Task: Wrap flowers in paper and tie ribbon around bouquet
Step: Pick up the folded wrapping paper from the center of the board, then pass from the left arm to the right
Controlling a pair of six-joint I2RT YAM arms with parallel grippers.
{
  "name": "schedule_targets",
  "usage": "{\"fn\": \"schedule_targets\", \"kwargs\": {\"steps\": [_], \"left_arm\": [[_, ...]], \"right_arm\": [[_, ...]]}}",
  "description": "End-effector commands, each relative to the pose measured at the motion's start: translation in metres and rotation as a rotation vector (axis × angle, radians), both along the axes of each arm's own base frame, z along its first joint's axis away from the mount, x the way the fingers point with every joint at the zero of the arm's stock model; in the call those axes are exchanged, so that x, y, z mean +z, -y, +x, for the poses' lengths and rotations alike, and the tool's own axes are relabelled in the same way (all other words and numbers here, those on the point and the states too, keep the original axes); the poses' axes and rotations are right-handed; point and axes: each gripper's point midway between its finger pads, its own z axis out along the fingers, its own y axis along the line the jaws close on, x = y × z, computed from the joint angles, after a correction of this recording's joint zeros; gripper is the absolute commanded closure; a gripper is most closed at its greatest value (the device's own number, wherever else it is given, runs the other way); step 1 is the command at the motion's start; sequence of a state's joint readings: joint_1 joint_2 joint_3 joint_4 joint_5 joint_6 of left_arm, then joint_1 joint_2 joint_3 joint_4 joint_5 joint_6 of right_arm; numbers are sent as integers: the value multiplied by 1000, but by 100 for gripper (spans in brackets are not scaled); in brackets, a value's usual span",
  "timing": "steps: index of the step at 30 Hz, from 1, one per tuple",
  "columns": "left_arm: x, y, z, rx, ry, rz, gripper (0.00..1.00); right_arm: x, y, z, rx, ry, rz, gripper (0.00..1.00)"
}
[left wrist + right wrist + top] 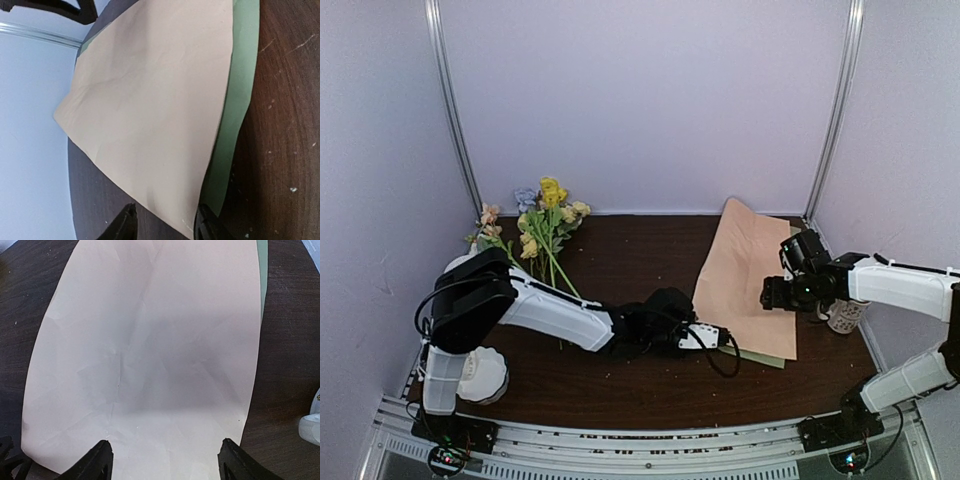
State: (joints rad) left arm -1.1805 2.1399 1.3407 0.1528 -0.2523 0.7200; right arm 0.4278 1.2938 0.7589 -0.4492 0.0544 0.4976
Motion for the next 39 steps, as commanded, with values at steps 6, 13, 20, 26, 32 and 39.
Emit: {"fn": "schedule_targets", "kwargs": {"steps": [6, 13, 20, 26, 32, 39], "left_arm": [[2, 9, 27, 108, 285, -51, 63], [10, 14, 38, 167, 316, -79, 88], [37, 8, 43, 237, 227, -183, 100], [80, -23, 52, 334, -78, -361, 100], [117, -71, 58, 397, -280, -573, 100], [135, -117, 65, 484, -447, -740, 100]], "right_arm": [[15, 2, 3, 12, 20, -34, 26], [18, 5, -1, 19, 18, -53, 26], [28, 12, -5, 19, 25, -86, 25], [62, 8, -9, 77, 66, -68, 22], [120, -48, -39, 460, 136, 69, 24], [155, -108, -80, 823, 456, -114, 23]]}}
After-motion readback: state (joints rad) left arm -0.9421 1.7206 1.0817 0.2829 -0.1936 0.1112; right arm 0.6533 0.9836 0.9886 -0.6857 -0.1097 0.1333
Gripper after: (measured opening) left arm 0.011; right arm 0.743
